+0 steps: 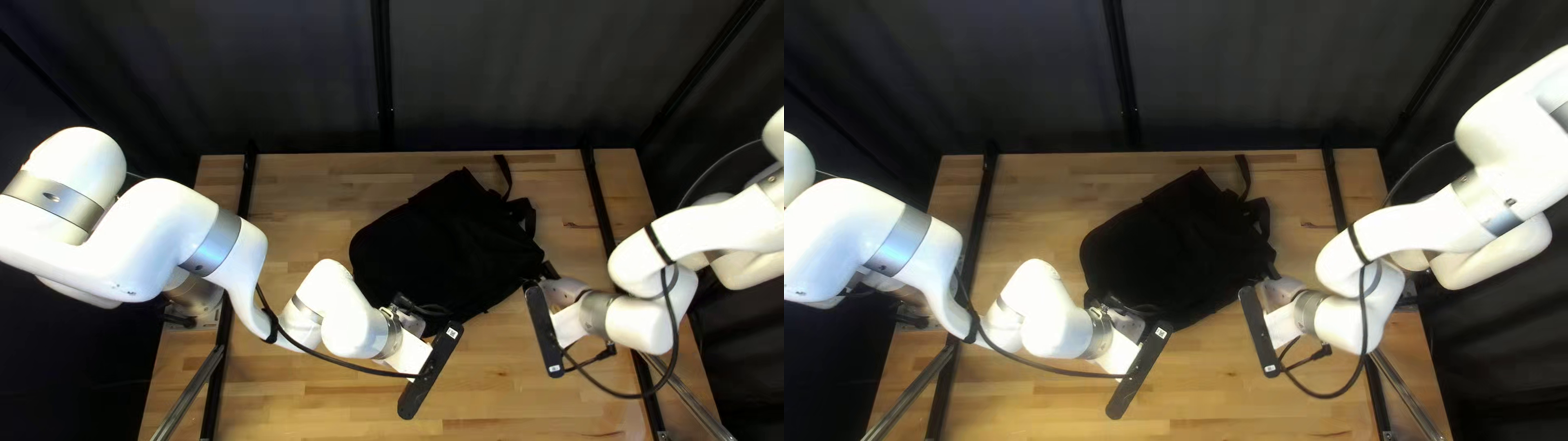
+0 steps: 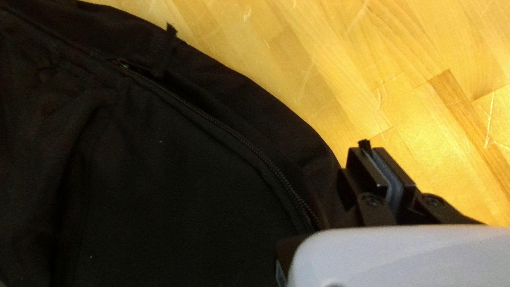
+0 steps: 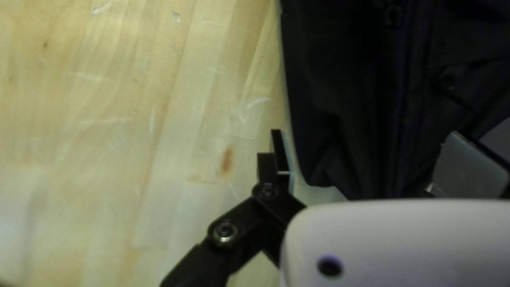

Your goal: Remove a lunch box from a kids backpack

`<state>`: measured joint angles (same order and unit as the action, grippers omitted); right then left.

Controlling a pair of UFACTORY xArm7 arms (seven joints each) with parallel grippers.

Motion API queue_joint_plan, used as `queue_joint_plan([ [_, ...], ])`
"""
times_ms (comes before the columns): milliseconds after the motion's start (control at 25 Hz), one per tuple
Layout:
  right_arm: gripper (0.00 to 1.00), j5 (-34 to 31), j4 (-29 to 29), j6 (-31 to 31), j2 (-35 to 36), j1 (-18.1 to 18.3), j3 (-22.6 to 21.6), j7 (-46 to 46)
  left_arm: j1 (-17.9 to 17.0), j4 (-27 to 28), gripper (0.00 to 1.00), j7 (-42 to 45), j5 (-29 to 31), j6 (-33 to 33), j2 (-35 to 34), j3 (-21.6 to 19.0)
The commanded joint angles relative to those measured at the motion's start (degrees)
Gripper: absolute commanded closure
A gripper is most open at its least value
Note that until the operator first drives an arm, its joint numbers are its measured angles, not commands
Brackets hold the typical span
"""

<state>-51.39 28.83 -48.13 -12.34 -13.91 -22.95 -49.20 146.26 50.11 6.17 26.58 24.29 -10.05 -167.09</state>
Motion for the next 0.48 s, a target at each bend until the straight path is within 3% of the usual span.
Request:
queue_joint_plan([
  [40, 0.0, -6.09, 3.8, -1.37, 1.97, 0.02, -1.65, 0.34, 0.0, 0.0, 1.0, 0.0, 0.0, 0.0, 0.0, 0.0],
  [360, 0.0, -29.13, 0.38, 7.46, 5.02, 5.15, 2.18, -11.89, -1.0, 0.42, 1.0, 3.28, 3.42, 1.83, 1.0, 0.83],
  [480, 0.0, -36.28, 2.51, 10.06, 7.4, 7.35, 4.35, -14.72, -1.18, 0.15, 1.0, 4.2, 4.86, 1.56, 1.36, 1.2],
])
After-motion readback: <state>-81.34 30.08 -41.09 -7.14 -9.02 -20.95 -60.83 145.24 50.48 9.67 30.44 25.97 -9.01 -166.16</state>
